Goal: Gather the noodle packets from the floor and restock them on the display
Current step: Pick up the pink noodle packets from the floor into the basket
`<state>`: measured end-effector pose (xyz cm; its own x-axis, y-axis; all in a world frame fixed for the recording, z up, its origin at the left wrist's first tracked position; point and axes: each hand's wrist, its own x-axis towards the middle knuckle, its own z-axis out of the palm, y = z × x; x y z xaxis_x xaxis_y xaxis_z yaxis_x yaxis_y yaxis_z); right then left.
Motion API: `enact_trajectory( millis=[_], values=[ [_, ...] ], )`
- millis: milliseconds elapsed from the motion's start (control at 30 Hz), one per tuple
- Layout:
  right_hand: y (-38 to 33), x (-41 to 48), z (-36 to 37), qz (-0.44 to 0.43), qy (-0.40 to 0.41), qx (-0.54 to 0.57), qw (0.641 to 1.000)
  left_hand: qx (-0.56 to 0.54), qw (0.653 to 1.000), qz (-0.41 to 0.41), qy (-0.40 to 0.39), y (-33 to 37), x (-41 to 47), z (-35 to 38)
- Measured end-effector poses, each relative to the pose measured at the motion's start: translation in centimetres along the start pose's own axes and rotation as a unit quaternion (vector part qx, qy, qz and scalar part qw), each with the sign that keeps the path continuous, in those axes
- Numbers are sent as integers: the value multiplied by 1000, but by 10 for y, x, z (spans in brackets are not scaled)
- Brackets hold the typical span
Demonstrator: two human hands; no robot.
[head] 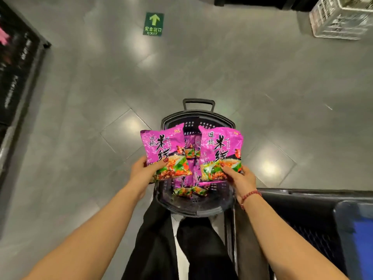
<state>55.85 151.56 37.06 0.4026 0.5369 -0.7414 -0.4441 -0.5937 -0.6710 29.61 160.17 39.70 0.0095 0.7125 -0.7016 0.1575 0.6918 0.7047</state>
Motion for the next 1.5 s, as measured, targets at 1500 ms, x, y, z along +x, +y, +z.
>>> enact_trajectory(
  millis=[1500],
  values=[
    [226, 367, 53, -182, 10, -693, 697, 721, 647, 246, -21, -253, 351, 131]
  ],
)
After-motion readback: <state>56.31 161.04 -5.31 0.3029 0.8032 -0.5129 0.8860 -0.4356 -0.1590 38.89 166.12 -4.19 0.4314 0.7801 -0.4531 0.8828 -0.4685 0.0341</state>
